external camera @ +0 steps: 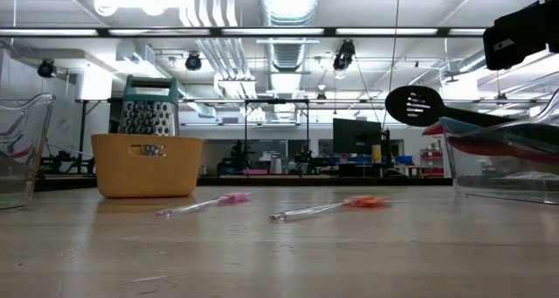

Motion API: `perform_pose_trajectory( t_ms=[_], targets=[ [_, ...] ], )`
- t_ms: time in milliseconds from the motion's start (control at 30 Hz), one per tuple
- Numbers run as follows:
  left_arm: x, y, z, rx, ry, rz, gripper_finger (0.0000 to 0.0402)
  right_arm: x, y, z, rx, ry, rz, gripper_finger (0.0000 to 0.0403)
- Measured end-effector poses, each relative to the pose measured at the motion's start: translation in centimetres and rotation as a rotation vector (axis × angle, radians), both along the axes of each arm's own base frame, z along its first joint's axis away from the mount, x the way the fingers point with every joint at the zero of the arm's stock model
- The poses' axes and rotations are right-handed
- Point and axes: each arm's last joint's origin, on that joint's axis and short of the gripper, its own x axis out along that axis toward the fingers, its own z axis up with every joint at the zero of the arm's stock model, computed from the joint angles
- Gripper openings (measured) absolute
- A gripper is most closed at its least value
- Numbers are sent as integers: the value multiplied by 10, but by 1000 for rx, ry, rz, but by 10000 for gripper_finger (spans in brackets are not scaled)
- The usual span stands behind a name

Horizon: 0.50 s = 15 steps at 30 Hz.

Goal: Pick & Place Kitchen Items
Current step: Put the orange spatula into the left transparent bin

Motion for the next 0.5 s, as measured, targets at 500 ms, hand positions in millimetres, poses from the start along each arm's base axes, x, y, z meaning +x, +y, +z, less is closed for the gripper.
perform_pose_trajectory(
  t_ms=[500],
  targets=[
    [106, 14, 29, 248, -537, -229, 101, 0, 0, 0, -1, 0, 0, 8]
  ],
)
